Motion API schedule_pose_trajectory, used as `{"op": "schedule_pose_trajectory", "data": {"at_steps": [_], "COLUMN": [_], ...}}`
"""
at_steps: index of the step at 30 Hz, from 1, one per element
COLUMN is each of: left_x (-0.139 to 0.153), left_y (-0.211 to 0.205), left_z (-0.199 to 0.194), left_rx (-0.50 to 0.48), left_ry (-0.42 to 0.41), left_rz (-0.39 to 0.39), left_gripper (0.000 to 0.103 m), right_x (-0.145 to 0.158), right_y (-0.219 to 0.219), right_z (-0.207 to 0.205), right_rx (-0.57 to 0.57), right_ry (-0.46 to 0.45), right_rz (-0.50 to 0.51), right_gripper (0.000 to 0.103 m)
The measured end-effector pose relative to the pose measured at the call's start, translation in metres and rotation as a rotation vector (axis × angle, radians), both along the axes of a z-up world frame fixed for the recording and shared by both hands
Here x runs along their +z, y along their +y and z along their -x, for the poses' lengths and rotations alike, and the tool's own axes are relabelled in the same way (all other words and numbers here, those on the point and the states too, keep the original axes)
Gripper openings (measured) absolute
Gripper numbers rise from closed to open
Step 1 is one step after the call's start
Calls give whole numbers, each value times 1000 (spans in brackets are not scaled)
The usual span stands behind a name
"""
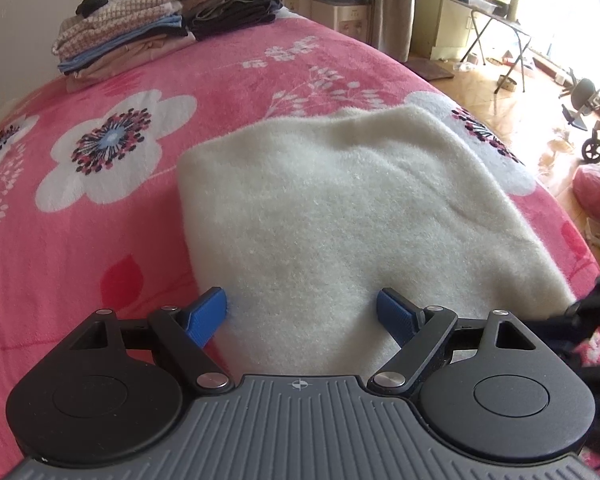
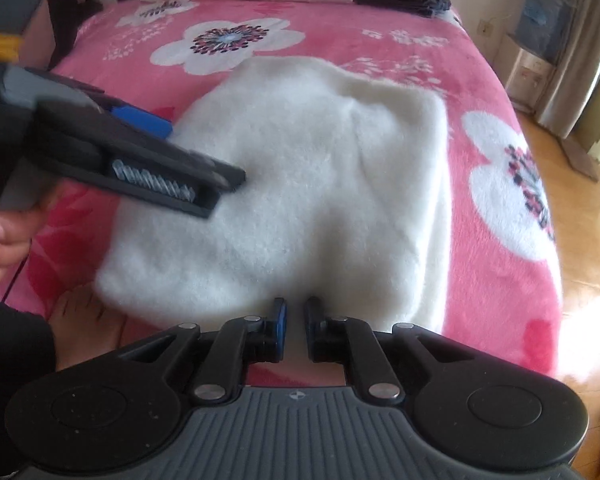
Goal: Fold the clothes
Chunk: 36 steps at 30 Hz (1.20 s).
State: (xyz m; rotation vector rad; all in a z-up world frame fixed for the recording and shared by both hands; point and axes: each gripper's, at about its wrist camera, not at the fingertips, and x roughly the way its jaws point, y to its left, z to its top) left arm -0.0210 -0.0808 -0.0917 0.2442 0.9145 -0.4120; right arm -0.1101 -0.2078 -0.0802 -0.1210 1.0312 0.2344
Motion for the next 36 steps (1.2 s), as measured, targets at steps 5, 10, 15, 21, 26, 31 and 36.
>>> {"op": "schedule_pose_trajectory", "data": {"at_steps": [5, 10, 15, 21, 26, 31, 36], "left_x": [0, 0, 0, -1, -2, -2, -1], "left_y": [0, 0, 2, 6, 6, 7, 9], "left_z": [0, 0, -1, -2, -2, -2, -1], "left_rx": [-6, -12, -12, -13, -14, -12, -8], "left_ry": [-2, -7, 2, 12, 11, 13, 13], "left_rz": [-2, -9, 5, 21, 24, 28, 40], "left_gripper": [84, 85, 84, 85, 85, 85, 85], "right_x": [13, -1, 24, -2, 0, 1, 0], "right_y": [-13, -10, -9, -10, -10, -16, -17], "right_z": [-11, -23, -35, -51, -51, -52, -52], "right_rx": [-49, -28, -40, -40, -45, -63, -70], "right_ry": [-60, -21, -54, -63, -53, -46, -43], "right_rz": [18, 57, 68, 91, 88, 51, 37], "right_gripper": [11, 11, 11, 12, 12, 12, 12]}}
